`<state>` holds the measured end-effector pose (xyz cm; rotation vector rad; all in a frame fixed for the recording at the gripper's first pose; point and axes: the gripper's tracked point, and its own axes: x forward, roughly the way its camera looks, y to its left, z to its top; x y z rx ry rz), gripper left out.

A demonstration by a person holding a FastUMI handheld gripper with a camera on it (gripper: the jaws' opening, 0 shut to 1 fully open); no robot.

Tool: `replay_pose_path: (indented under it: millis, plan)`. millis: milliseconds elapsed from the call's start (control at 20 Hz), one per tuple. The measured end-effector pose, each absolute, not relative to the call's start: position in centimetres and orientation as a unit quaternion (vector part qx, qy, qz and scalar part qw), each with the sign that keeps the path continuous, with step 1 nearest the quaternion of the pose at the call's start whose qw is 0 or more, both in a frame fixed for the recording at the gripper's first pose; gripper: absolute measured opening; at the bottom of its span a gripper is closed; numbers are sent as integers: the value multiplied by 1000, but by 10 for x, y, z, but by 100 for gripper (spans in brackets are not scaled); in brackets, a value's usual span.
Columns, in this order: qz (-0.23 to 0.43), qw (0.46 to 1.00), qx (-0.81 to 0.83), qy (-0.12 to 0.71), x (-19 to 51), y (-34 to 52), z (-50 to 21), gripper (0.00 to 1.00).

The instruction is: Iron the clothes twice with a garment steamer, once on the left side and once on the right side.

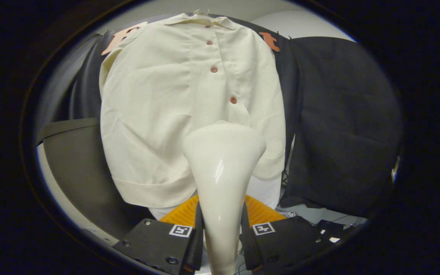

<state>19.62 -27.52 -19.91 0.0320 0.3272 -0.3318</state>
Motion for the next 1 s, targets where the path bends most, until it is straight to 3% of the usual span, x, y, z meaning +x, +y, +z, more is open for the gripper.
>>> replay_pose_path:
  millis: [450,600,750,1000]
  plan:
    - [-143,974,-8,177,154,-174,-207,43]
    - [-142,975,-12,173,121,-145,-199,43]
    - [-190,967,-20,166,76,-143,-193,43]
    - [-170,973,-15,158,40,-100,-180,43]
